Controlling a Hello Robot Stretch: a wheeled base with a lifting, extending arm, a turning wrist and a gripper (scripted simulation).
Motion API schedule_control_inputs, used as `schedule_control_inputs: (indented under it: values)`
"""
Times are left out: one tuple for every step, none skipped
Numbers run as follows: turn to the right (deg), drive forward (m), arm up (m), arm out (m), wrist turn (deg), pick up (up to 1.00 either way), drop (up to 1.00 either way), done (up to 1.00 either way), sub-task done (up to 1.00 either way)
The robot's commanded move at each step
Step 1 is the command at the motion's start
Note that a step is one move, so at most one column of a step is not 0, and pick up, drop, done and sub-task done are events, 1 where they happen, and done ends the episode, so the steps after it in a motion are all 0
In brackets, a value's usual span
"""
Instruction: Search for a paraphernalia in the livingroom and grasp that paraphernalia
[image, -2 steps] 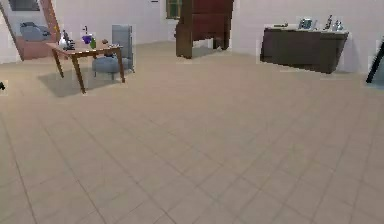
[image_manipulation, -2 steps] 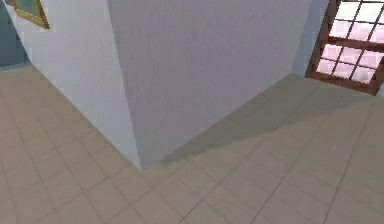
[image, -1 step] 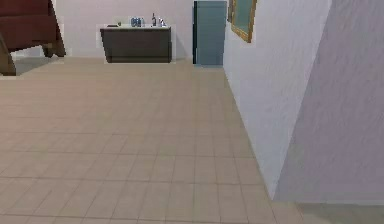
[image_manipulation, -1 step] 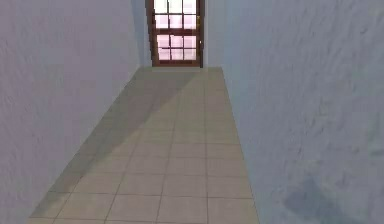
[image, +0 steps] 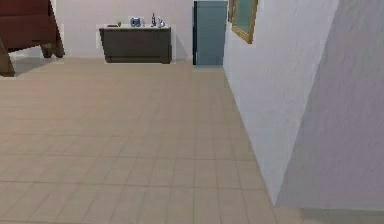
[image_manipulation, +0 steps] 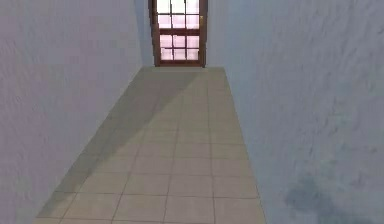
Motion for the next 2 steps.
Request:
schedule_control_inputs:
  values:
    - [-45.0, 0.00, 0.00, 0.00, 0.0, 0.00, 0.00, 0.00, 0.00]
    - [-3.0, 0.00, 0.00, 0.00, 0.0, 0.00, 0.00, 0.00, 0.00]
